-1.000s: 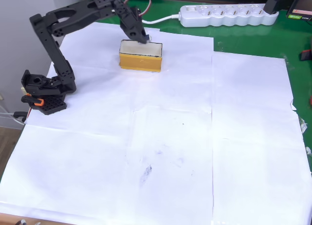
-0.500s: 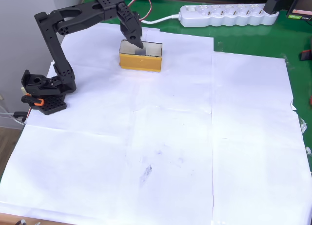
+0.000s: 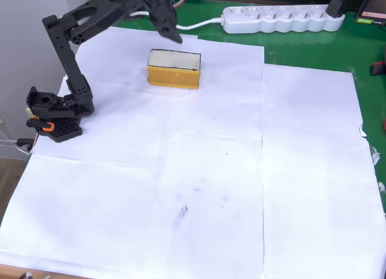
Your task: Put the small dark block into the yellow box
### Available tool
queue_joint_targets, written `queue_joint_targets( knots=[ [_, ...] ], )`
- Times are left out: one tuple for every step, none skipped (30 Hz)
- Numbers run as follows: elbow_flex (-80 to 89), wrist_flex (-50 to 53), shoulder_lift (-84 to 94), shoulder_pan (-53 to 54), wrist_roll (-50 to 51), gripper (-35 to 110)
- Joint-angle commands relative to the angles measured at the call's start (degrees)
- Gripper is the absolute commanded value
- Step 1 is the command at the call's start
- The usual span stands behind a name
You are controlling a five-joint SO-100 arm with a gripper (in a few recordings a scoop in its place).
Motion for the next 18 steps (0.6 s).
queue_joint_targets(
  knots=[
    [6.2, 7.4, -9.2, 3.0, -2.5, 47],
    [1.0, 7.2, -12.8, 4.5, -3.6, 47],
    [-6.1, 5.9, -17.1, 6.1, -5.2, 44],
    [-13.6, 3.8, -21.6, 7.6, -6.7, 39],
    [-21.9, 0.9, -26.2, 9.3, -8.3, 32],
    [-30.5, -2.8, -31.2, 11.0, -9.1, 22],
    [-38.6, -6.2, -35.4, 12.7, -9.8, 14],
    [-46.1, -8.9, -39.6, 14.3, -10.1, 8],
    [-53.1, -11.2, -43.2, 15.9, -11.5, 3],
    [-59.5, -12.7, -46.3, 17.5, -12.0, 1],
    [-65.7, -14.2, -49.7, 18.9, -13.5, 0],
    [-72.2, -16.4, -53.5, 20.5, -14.6, 0],
    [-79.0, -18.2, -58.4, 22.2, -16.2, 0],
    [-84.4, -18.5, -62.8, 23.7, -17.6, 0],
    [-88.6, -17.8, -67.2, 25.0, -18.4, 0],
    [-91.9, -16.5, -70.8, 26.1, -19.4, 0],
    [-94.7, -15.1, -73.7, 26.9, -19.9, 0],
    [-97.6, -14.2, -76.7, 27.5, -20.2, 0]
  ],
)
